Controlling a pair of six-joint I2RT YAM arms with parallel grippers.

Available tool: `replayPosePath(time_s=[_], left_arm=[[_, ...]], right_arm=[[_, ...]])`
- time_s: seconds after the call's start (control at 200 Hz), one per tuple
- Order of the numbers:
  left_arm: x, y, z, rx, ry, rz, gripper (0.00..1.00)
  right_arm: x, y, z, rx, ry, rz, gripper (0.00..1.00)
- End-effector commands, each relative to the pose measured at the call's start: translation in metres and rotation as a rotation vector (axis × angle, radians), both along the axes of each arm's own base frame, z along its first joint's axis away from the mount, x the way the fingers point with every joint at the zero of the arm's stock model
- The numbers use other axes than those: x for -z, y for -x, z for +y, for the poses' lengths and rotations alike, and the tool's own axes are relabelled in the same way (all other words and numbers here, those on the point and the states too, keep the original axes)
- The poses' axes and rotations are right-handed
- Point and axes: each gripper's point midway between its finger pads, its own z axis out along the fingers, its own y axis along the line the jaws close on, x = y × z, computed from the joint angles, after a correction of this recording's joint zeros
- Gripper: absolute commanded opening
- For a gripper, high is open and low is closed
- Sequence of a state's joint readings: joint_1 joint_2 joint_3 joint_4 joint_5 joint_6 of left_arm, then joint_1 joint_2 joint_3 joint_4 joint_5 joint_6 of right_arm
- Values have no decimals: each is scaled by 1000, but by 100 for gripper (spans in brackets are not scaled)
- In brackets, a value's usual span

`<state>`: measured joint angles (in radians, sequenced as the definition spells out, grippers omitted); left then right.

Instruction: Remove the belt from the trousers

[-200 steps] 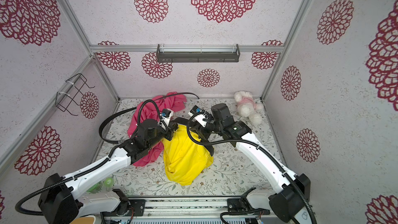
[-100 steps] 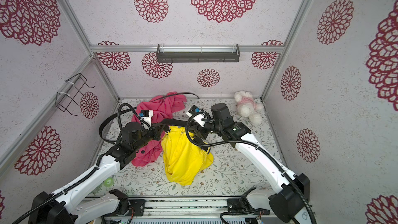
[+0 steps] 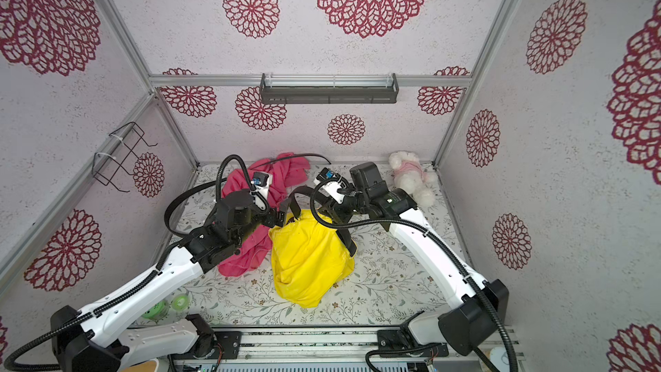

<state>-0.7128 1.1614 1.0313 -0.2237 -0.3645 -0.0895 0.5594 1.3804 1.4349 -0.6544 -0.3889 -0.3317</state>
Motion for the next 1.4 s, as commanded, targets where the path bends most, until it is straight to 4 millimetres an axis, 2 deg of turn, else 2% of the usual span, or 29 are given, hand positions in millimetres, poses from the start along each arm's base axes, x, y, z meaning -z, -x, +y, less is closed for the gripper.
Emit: replayPosePath(time_s=[0.0,0.145,0.33,0.485,0.545,0.595,0.681,0.751,0.821,0.911,1.111,1.221,1.296,1.396], left_arm=[[-11,4,3,23,-195,-87,97],[-15,-3,-17,107,-273,-134,97],[-33,-11,-51,216,-284,-227,97],[-31,-19,-77,298,-332,-262,100],[-29,-24,-83,307,-346,-267,90],[-28,-28,-85,304,-354,-269,74],[-28,-35,-79,252,-363,-268,34],[-24,-43,-65,184,-379,-263,16],[-17,-48,-42,112,-384,-242,0],[-13,-51,-1,10,-328,-206,0],[-7,-67,104,-334,-184,-97,0],[0,-72,155,-498,-43,-14,0],[11,-72,185,-580,48,38,0],[27,-69,208,-646,148,98,0]], right_arm=[[-17,1,-2,-12,-11,-35,0],[-17,3,-1,-19,-15,-31,0],[-14,5,0,-23,-17,-20,0],[-14,6,1,-27,-21,-20,0],[-15,6,0,-26,-21,-23,0],[-14,6,0,-26,-19,-22,0],[-12,5,-2,-15,-10,-22,0],[-11,5,-7,3,0,-32,0],[-14,5,-14,27,0,-46,0],[-18,5,-23,54,-3,-52,0],[-24,2,-39,105,-9,-70,0],[-26,1,-46,127,-12,-68,0],[-27,1,-50,137,-15,-68,0],[-29,2,-54,146,-19,-68,0]])
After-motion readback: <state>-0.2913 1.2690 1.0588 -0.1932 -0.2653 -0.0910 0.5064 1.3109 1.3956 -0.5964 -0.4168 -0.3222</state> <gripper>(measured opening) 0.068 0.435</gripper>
